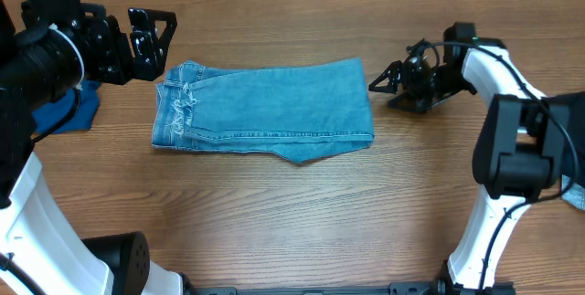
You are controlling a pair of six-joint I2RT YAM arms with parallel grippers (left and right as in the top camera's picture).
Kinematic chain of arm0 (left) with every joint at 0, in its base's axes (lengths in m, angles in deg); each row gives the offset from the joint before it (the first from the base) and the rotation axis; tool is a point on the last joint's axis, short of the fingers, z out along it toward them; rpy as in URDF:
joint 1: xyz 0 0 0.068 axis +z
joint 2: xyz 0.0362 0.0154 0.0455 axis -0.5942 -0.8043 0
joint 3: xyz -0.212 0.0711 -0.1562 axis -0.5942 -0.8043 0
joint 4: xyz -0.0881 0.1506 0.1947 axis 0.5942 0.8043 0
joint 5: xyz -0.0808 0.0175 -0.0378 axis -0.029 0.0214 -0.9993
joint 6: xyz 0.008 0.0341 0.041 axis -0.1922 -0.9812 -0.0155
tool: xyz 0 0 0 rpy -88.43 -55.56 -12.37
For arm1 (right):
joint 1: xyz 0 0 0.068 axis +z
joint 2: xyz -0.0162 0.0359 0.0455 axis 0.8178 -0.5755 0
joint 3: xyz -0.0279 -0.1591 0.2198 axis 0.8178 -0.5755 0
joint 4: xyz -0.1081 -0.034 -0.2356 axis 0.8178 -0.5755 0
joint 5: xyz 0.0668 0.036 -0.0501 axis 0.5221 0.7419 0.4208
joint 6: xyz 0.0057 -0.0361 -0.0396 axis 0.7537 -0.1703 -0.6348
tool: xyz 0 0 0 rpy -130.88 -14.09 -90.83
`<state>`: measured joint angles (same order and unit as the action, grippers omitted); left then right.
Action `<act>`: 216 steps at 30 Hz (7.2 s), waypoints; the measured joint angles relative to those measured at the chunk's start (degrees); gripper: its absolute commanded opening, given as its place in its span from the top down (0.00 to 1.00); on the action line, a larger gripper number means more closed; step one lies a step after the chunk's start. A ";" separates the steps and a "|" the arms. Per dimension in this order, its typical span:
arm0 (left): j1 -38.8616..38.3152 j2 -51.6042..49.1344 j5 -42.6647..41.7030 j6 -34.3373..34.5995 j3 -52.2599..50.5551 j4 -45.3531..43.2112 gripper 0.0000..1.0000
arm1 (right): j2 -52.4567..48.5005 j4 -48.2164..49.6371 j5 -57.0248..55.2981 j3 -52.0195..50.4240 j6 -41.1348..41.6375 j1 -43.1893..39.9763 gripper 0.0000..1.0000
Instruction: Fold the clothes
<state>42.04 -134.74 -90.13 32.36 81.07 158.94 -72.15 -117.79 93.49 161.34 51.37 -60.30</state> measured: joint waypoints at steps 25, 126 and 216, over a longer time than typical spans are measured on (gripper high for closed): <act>0.00 0.00 -0.02 0.00 0.00 0.02 0.00 | -3.39 4.74 4.28 -0.13 2.23 8.33 0.92; 0.00 0.00 -0.02 0.00 0.00 0.00 0.00 | 4.22 2.67 -29.83 20.31 17.57 26.53 0.96; 0.00 0.00 -0.02 0.00 0.00 0.00 0.00 | -0.90 9.42 -18.49 20.63 14.29 39.23 0.89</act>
<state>42.04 -134.74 -90.15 32.36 81.07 158.94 -73.04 -108.37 75.00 181.98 65.67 -21.06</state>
